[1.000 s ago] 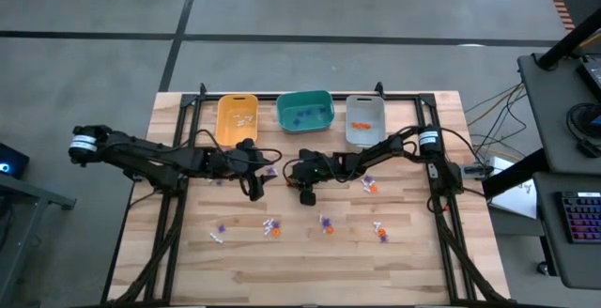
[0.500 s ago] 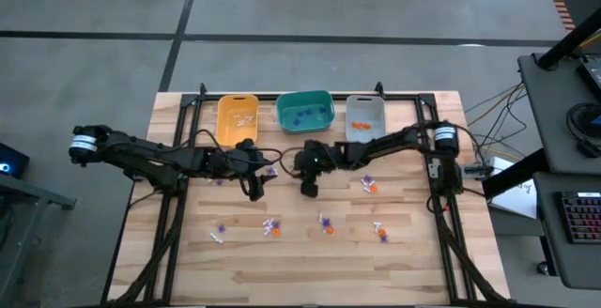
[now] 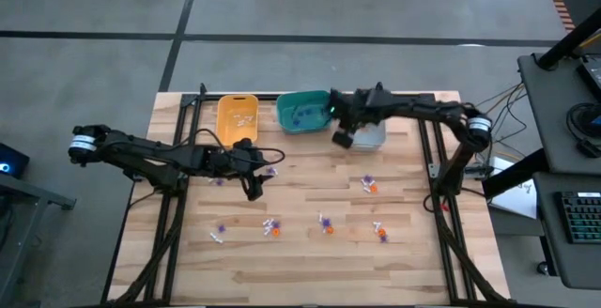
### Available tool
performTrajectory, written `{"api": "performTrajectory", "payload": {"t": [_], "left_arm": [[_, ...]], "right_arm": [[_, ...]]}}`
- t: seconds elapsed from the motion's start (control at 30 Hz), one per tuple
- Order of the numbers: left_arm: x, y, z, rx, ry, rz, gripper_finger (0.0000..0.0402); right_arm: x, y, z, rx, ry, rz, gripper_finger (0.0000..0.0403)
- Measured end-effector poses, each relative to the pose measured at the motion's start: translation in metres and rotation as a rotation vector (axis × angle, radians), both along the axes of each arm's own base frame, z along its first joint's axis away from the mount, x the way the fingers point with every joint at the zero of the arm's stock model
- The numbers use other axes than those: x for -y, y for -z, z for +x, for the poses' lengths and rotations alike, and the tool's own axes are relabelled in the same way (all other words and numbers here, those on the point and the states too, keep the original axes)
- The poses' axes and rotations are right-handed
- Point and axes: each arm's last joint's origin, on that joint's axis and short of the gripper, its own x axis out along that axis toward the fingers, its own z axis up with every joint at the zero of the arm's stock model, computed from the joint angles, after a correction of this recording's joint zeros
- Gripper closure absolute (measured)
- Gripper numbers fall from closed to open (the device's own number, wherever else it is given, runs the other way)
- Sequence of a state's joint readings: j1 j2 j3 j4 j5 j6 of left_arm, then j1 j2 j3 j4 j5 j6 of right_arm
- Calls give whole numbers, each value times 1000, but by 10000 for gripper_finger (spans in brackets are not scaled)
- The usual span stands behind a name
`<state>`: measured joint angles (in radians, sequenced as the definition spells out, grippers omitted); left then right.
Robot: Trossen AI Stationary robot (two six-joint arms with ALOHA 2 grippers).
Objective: Sort Halloween decoration
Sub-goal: Put the orange pumpkin toy into the gray bin, then put the violet spider toy into the green bin
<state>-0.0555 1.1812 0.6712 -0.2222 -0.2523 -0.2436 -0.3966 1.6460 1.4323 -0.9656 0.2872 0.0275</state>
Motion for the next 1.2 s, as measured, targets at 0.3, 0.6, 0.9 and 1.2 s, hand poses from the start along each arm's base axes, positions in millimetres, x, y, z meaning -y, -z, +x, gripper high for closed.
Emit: {"api": "performTrajectory", "payload": {"t": [0.3,0.6,0.9,1.2], "left_arm": [[0,3,-4,-55,-28,-26,209],[-1,8,-10,-116,-88,-79,209],[-1,16,-20,-226,-191,-149,209],[-2,26,-43,-396,-486,-299,209]], "right_arm": [[72,28,-54,-14,392,66,319],[91,47,-65,30,458,149,284],[90,42,-64,50,443,135,266],[77,28,-54,93,395,122,268]]}}
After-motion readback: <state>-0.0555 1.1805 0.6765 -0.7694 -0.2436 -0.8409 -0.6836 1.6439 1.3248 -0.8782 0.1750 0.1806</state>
